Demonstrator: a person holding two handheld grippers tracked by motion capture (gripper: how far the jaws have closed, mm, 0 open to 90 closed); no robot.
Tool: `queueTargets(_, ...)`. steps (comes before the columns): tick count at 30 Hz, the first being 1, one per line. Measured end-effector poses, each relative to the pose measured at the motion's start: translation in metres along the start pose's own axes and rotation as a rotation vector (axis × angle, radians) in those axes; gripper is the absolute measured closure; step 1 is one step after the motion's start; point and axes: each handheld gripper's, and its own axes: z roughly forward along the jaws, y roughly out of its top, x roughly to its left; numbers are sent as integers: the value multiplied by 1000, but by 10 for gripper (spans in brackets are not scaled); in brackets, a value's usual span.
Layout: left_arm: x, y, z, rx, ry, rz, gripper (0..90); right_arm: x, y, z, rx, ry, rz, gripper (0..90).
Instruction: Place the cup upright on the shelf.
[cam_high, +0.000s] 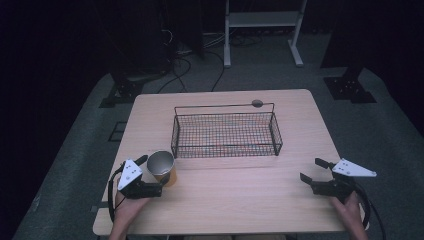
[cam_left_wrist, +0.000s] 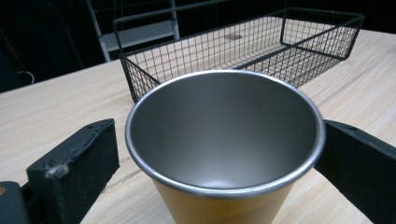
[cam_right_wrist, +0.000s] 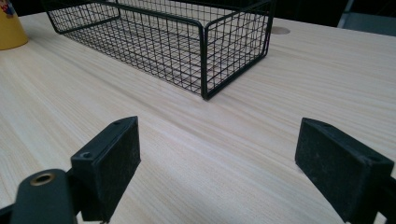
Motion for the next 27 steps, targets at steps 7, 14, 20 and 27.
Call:
queueTargets(7, 4, -2, 10, 36, -5, -9, 0, 0, 0, 0, 0, 0, 1, 132)
queueTargets(14, 5, -2, 15, 49, -32, -3, 0, 0, 0, 0, 0, 1, 1, 131)
queueTargets(20, 6, -1, 16, 48, -39, -4, 55, 0, 0, 0, 0, 1, 1, 131)
queueTargets(27, 6, 0, 16, 41, -49, 3, 127, 0, 0, 0, 0, 1, 2, 131)
